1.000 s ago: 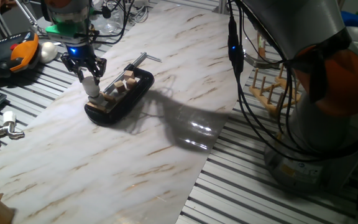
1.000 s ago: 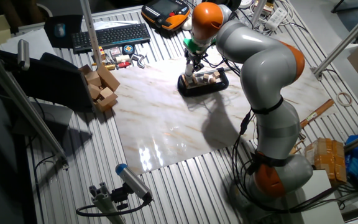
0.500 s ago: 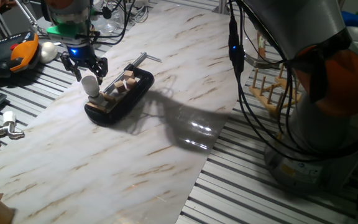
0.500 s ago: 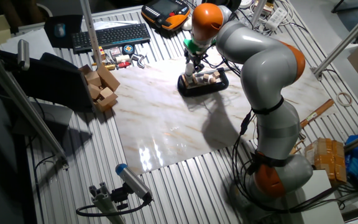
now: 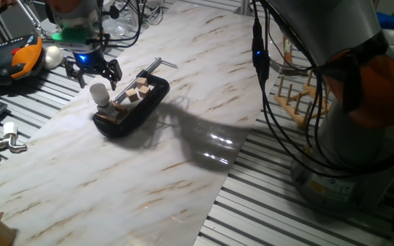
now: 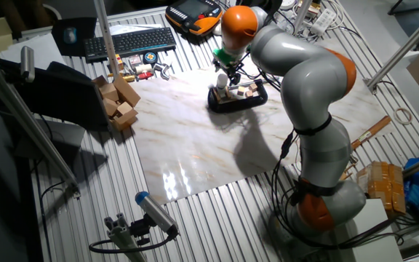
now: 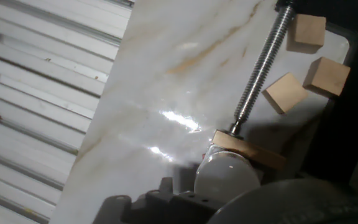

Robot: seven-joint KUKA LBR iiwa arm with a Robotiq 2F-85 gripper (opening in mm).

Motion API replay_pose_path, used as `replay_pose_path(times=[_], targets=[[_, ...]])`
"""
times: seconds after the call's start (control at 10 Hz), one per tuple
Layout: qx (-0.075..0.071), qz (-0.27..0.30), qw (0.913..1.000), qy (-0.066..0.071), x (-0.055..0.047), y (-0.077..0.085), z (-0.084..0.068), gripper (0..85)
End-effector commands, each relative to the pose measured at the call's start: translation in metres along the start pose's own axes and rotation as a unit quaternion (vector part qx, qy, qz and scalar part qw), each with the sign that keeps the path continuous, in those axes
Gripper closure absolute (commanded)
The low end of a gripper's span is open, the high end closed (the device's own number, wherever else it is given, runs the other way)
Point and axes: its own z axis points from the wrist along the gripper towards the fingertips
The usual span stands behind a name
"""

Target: Install the light bulb by rotating it

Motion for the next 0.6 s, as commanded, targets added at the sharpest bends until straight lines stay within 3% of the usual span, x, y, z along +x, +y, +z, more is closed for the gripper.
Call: replay_pose_path(times=[0.0,0.2,0.5], targets=[[-0.02,-0.261,0.9651,0.012,-0.0003,-0.0005,-0.0001,0.0],[-0.017,-0.404,0.9144,-0.003,-0.0011,0.0005,-0.0028,0.0],[-0.021,-0.55,0.8347,-0.003,-0.0004,0.0011,-0.0022,0.0]])
